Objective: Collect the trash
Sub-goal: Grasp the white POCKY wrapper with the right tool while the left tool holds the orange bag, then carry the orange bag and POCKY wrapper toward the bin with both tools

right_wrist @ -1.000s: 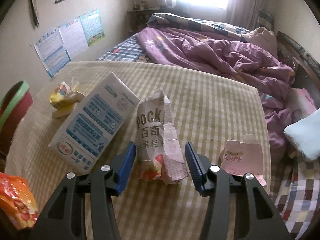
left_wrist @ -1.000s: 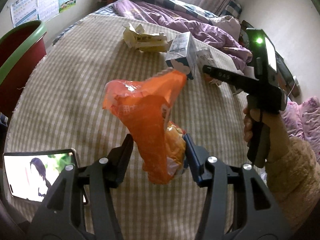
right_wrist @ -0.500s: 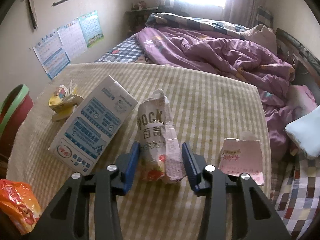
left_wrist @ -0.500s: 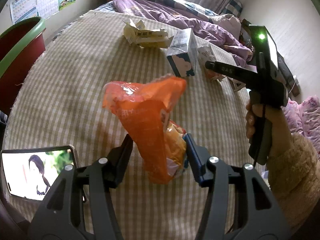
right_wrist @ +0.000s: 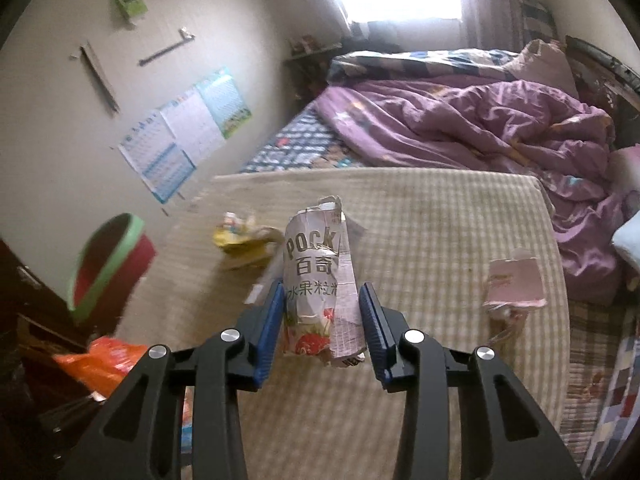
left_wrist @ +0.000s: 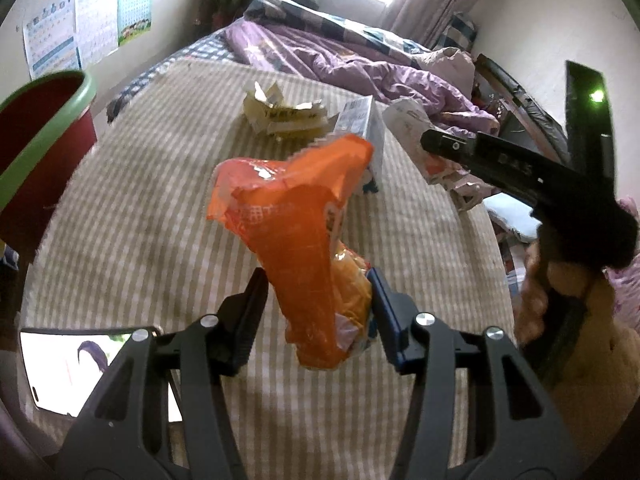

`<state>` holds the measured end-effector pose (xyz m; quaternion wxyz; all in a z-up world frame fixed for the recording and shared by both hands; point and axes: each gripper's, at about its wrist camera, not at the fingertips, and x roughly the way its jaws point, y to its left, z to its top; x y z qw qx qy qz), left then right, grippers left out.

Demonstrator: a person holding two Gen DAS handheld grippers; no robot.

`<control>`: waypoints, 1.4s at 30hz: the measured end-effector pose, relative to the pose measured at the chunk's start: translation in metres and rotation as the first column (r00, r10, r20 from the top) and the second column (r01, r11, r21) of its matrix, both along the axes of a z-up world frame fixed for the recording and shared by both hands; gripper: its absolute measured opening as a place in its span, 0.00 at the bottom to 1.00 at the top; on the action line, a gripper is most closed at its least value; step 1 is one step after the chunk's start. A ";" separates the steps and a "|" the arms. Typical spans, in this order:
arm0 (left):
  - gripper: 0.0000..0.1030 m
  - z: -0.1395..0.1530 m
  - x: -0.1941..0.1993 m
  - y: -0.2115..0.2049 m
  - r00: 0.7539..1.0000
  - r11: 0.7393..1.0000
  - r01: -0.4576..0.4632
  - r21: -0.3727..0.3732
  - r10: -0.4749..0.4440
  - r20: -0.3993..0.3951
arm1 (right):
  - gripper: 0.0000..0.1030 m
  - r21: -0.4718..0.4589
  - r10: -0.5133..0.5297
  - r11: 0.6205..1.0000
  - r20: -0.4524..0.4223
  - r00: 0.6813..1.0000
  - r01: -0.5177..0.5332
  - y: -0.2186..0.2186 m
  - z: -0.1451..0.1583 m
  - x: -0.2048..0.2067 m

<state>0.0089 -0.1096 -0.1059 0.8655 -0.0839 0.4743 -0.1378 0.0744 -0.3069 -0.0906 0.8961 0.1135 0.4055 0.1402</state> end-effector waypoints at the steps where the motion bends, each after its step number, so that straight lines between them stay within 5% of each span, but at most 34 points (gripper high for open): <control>1: 0.48 0.002 0.001 0.000 1.000 1.000 0.001 0.004 -0.001 0.009 | 0.37 0.008 0.007 1.000 0.009 1.000 -0.007 0.003 0.004 -0.004; 32: 0.48 0.048 0.009 0.088 0.985 0.998 -0.063 -0.012 0.064 0.161 | 0.37 0.064 0.011 0.998 0.099 0.995 -0.018 0.083 0.048 -0.035; 42: 0.48 0.058 0.015 0.165 0.967 0.986 -0.168 -0.022 0.169 0.189 | 0.38 0.054 0.013 0.998 0.118 0.993 -0.020 0.127 0.058 -0.035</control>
